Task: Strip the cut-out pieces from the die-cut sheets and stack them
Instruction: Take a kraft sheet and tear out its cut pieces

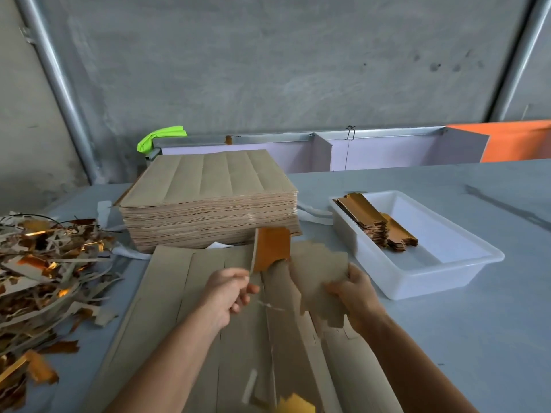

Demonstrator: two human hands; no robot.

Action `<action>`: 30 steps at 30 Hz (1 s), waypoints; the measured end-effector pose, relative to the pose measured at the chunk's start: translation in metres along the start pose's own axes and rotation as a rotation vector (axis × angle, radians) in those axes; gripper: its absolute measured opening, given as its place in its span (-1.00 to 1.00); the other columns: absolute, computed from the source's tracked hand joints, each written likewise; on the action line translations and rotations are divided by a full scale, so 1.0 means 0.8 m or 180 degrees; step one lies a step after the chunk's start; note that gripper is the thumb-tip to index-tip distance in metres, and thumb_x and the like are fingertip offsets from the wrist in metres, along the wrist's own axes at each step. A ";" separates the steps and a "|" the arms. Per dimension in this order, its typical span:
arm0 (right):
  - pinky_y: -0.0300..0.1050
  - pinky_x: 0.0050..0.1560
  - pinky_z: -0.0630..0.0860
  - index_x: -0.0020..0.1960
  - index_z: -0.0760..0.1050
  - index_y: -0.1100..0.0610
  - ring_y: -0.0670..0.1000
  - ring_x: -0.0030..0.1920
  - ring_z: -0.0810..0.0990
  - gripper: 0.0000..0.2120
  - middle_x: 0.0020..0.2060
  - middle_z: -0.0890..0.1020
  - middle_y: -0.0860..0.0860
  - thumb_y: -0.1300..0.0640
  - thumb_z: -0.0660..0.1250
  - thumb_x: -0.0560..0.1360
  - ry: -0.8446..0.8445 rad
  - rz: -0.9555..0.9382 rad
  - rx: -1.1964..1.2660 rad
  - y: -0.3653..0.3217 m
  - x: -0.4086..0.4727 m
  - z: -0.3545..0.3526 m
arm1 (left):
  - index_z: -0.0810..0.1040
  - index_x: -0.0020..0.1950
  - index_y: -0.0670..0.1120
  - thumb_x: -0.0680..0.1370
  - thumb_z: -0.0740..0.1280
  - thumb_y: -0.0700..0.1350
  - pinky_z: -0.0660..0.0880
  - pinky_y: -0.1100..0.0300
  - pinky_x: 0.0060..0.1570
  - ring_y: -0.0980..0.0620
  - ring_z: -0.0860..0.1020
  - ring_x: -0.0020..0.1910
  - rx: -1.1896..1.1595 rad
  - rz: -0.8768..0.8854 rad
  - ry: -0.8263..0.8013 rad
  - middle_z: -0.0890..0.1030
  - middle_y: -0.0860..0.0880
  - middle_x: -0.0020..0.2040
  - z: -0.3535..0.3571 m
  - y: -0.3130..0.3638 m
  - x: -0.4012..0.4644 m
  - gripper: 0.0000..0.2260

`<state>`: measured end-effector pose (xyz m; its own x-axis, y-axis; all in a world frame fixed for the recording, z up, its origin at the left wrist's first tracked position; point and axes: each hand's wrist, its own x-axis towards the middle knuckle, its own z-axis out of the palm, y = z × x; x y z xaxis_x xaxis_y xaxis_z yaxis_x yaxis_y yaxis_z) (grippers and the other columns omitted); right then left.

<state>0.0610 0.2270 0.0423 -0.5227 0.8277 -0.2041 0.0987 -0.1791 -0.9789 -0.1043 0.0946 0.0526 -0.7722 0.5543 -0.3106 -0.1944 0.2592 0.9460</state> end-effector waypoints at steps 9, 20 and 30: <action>0.16 0.04 0.54 0.21 0.45 0.10 0.16 0.07 0.56 -0.64 0.07 0.59 0.11 0.34 0.35 0.45 0.0072 -0.0207 0.1218 -0.005 -0.005 -0.004 | 0.59 -0.06 -0.25 0.56 0.32 0.01 0.11 0.31 -0.57 0.15 0.16 -0.60 0.0295 0.1060 -0.0490 0.42 -0.05 -0.39 0.025 0.013 -0.012 -0.70; -0.05 -0.22 0.51 0.09 0.37 0.13 0.08 -0.08 0.54 -0.86 -0.05 0.55 0.14 0.07 0.18 0.61 0.0250 0.0165 0.1237 0.001 -0.031 0.062 | 0.38 -0.27 -0.25 0.61 0.24 -0.09 0.20 0.15 -0.33 0.05 0.27 -0.35 0.0823 0.1911 -0.0358 0.30 -0.06 -0.38 0.059 -0.010 -0.033 -0.69; -0.04 -0.16 0.58 0.30 0.32 0.09 0.07 0.00 0.55 -0.63 0.13 0.53 0.09 0.29 0.29 0.53 0.0516 -0.0392 0.0463 -0.016 -0.025 0.041 | 0.51 -0.23 -0.21 0.60 0.24 -0.10 0.29 0.22 -0.38 0.12 0.35 -0.43 0.0524 0.1797 -0.0337 0.42 0.11 -0.44 0.040 -0.019 -0.022 -0.73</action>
<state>0.0423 0.1950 0.0591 -0.3794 0.9204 -0.0941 -0.0866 -0.1365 -0.9868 -0.0686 0.1062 0.0405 -0.6628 0.7156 0.2206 0.3314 0.0161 0.9434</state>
